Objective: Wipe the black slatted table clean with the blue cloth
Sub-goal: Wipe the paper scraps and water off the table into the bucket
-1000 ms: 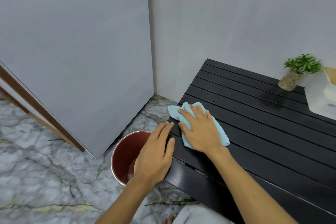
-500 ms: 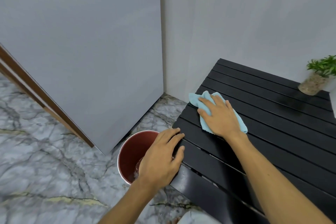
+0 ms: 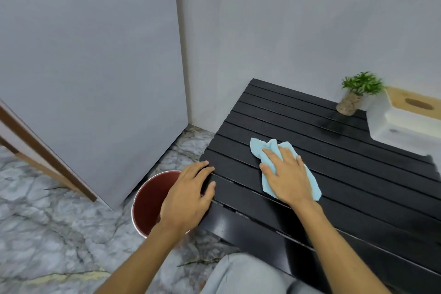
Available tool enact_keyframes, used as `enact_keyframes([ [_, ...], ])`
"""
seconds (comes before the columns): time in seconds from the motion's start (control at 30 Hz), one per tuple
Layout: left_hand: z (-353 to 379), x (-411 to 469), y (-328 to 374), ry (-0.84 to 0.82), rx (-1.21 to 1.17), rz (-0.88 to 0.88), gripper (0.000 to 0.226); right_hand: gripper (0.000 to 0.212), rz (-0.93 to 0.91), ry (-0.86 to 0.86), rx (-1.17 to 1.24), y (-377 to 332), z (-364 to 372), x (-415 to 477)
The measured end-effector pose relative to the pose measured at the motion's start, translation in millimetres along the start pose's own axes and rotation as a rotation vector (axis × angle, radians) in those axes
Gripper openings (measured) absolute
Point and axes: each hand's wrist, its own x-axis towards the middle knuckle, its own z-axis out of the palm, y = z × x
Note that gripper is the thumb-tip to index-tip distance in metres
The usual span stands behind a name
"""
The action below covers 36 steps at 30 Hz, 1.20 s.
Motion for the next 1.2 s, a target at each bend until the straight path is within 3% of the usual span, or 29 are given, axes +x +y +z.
enact_keyframes([
  [0.13, 0.5, -0.6, -0.2, -0.004, -0.003, -0.011, 0.042, 0.050, -0.001, -0.031, -0.006, -8.8, -0.5, -27.7],
  [0.33, 0.0, 9.3, -3.7, -0.068, 0.101, 0.073, 0.049, 0.062, 0.005, -0.056, -0.015, -16.0, -1.7, -71.4],
  [0.47, 3.9, 28.0, 6.1, -0.117, 0.085, 0.155, 0.050, 0.054, 0.084, 0.088, 0.118, -12.0, -15.7, -85.9],
  [0.57, 10.3, 31.7, 8.0, -0.150, 0.115, 0.166, 0.053, 0.061, 0.116, 0.020, -0.022, -11.6, -13.3, -93.3],
  [0.63, 11.9, 30.4, 6.5, -0.157, 0.113, 0.166, 0.054, 0.052, 0.113, 0.023, -0.026, -16.4, -6.0, -94.5],
  [0.73, 12.2, 30.5, 4.6, -0.153, 0.123, 0.175, 0.055, 0.035, 0.148, 0.136, 0.156, -25.5, 0.1, -94.0],
  [0.83, 13.1, 30.6, 4.9, -0.163, 0.115, 0.164, 0.056, 0.019, 0.263, 0.178, 0.362, -23.1, -2.9, -101.3],
  [0.97, 13.2, 31.0, 4.0, -0.169, 0.113, 0.166, 0.056, 0.014, 0.449, 0.269, 0.460, 3.0, -14.2, -135.7],
  [1.1, 14.4, 32.1, 3.5, -0.176, 0.112, 0.164, 0.057, 0.023, 0.395, 0.390, 0.025, 47.3, -30.0, -179.7],
  [1.2, 15.2, 33.0, 2.5, -0.175, 0.123, 0.167, 0.058, 0.049, 0.564, 0.217, -0.066, 73.1, -42.0, -197.5],
])
